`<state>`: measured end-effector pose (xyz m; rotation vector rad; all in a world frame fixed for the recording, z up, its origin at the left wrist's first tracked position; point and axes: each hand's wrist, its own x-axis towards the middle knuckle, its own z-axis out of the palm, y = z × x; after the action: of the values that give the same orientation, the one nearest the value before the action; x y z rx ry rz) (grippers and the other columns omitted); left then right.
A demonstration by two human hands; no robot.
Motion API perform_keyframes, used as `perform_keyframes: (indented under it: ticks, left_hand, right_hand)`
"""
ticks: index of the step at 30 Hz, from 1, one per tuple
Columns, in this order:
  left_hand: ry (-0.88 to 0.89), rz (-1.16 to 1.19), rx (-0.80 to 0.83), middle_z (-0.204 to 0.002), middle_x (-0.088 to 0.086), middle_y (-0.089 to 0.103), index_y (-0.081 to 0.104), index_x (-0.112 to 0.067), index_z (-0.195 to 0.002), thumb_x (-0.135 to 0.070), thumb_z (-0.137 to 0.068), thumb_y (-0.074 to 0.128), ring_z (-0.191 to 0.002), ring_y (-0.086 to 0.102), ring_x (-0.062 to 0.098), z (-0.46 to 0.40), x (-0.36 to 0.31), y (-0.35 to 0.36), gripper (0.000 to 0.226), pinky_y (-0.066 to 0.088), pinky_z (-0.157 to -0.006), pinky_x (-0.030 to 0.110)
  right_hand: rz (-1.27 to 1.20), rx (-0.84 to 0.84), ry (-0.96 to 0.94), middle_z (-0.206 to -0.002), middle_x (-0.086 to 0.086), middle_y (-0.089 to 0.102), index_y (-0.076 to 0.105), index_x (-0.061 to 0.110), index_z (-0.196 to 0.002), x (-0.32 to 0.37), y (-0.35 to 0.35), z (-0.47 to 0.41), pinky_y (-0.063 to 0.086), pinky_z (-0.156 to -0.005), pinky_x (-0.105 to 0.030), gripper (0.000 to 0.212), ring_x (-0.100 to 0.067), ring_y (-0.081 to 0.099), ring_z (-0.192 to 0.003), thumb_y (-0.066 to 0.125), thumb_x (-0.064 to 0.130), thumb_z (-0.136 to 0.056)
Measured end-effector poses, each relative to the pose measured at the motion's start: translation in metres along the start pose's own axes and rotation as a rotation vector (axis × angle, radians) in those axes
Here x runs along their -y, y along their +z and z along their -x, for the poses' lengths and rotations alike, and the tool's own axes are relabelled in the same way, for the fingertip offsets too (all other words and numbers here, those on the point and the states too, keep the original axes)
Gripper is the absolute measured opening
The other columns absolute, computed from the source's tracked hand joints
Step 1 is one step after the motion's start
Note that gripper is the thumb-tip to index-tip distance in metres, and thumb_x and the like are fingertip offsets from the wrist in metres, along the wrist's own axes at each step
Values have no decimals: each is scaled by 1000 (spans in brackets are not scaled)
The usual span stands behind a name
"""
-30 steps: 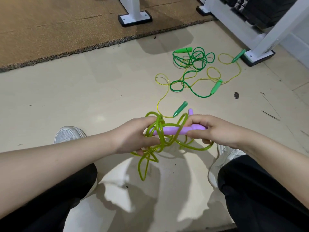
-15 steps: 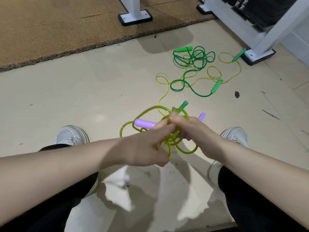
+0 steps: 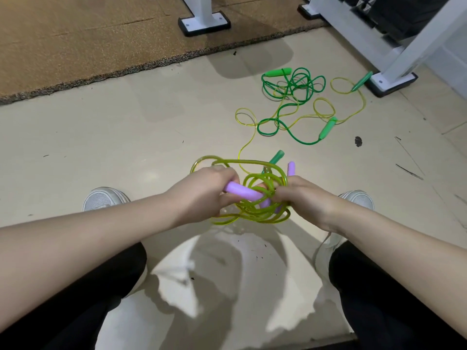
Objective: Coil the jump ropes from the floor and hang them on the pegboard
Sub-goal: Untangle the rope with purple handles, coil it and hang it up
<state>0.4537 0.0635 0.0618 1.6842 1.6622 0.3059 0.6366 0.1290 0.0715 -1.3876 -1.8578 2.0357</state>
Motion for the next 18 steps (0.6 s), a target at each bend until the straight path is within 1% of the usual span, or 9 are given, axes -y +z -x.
perform_keyframes:
  ticks: [1, 2, 4, 5, 8, 11, 13, 15, 18]
  left_hand:
    - [-36, 47, -19, -96, 1, 51, 56, -13, -97, -23, -91, 55, -70, 66, 20, -1, 1, 1, 12, 51, -60, 24]
    - [-60, 98, -43, -99, 3, 52, 56, -12, -98, -20, -91, 55, -75, 66, 22, -3, 3, 2, 10, 53, -66, 29]
    - [-62, 201, -99, -98, 7, 53, 58, -10, -99, -14, -92, 54, -79, 66, 26, -4, 4, -1, 10, 55, -70, 37]
    - [-61, 250, -122, -97, 9, 54, 59, -9, -100, -11, -92, 53, -78, 66, 28, -5, 5, -3, 10, 56, -70, 39]
    - [-68, 382, -160, -93, 15, 58, 60, -7, -101, -8, -92, 52, -78, 65, 32, -4, 7, -7, 12, 58, -65, 40]
    - [-106, 453, -232, -88, 9, 59, 59, -16, -94, -8, -93, 51, -77, 65, 20, -3, 14, -9, 11, 57, -50, 29]
    - [-155, 529, -246, -83, 0, 60, 56, -22, -88, -9, -93, 51, -69, 68, 11, 0, 18, -9, 14, 51, -42, 22]
    - [-193, 582, -182, -82, -5, 60, 56, -21, -90, -12, -94, 51, -64, 69, 9, 0, 17, -8, 11, 47, -41, 20]
    - [-208, 377, -92, -76, -1, 55, 54, -19, -89, -21, -95, 49, -49, 64, 15, -1, 21, -11, 9, 38, -38, 18]
  right_hand:
    - [-5, -2, -12, -80, -14, 58, 60, -13, -81, -2, -1, -1, 24, -93, -36, 37, -29, 51, -81, 47, 13, -58]
    - [-33, -28, -18, -80, -13, 59, 61, -8, -81, -3, -2, -2, 25, -93, -28, 30, -20, 54, -82, 47, 9, -60]
    - [-170, -100, -17, -70, -1, 67, 62, 6, -79, -7, -3, -6, 47, -77, -24, 18, -2, 60, -70, 47, -1, -73]
    - [-254, -128, -21, -69, 4, 69, 62, 9, -81, -12, -6, -9, 48, -63, -23, 25, 0, 62, -66, 42, -7, -79]
    - [-532, -127, -38, -80, -6, 69, 60, 2, -97, -13, -10, -14, 50, -60, -20, 32, -17, 66, -72, 35, -11, -82]
    - [-506, -195, -45, -92, -8, 63, 58, 3, -112, -15, -18, -15, 46, -76, -26, 28, -21, 58, -88, 48, 6, -86]
    - [-419, -235, -12, -91, -2, 63, 61, 10, -106, -20, -22, -16, 34, -85, -33, 25, -18, 53, -91, 58, 21, -84]
    - [-465, -251, 18, -85, -3, 61, 62, 12, -93, -22, -23, -17, 34, -78, -32, 12, -17, 53, -80, 54, 19, -88]
    - [-488, -446, 90, -66, 2, 58, 56, 17, -72, -23, -26, -21, 36, -63, -27, 23, -15, 51, -61, 47, 17, -93]
